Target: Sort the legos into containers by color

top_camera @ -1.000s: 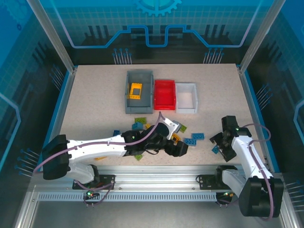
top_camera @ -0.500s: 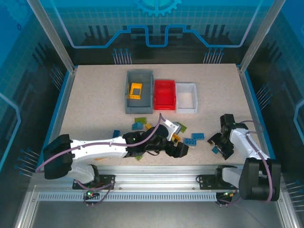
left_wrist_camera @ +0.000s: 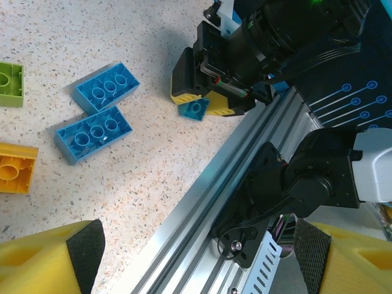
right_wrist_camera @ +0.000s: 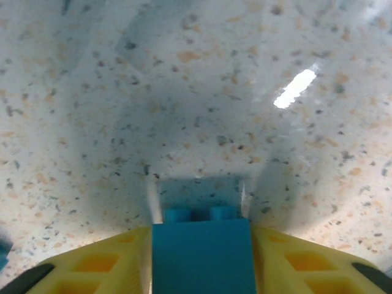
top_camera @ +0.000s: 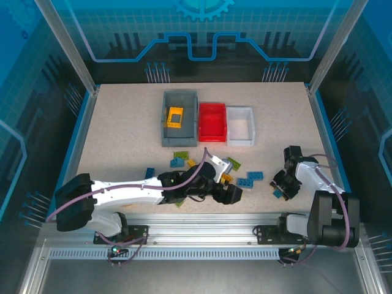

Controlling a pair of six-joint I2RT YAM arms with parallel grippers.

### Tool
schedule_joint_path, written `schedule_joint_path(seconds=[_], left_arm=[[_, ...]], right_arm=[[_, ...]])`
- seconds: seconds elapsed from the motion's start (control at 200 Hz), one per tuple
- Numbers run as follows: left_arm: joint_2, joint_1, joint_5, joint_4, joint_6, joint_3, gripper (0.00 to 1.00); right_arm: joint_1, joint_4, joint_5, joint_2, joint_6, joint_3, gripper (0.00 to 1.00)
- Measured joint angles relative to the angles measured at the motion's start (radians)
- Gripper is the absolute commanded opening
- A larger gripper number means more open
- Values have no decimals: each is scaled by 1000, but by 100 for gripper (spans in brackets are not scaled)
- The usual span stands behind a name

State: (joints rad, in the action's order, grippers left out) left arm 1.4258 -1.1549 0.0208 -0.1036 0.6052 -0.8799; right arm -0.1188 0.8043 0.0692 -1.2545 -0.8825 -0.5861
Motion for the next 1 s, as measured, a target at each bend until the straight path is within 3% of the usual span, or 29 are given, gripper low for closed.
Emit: schedule_joint_path(seconds=[0.125,0.29,0.495,0.64,0.815,1.0], left_arm=[[-14,0,-2,0,0,5,84],[-62,0,-63,39,17,6,83],[-152,73,-177,254,34,-98,84],[-164,196,-208,390,38,-254,84],[-118,328,-209,531,41,-457,85],[-8,368,-204,567,27,-570,84]], right_arm=[[0,-6,-5,12,8,0,26],[30,3,7,92,13,-9,25],[320,27,89,164,33,-211,31],[451,-35,101,-35,98,-490,29],[452,-95,90,-358,186,-777,28],[422,-101,51,-648,257,-1007,28]])
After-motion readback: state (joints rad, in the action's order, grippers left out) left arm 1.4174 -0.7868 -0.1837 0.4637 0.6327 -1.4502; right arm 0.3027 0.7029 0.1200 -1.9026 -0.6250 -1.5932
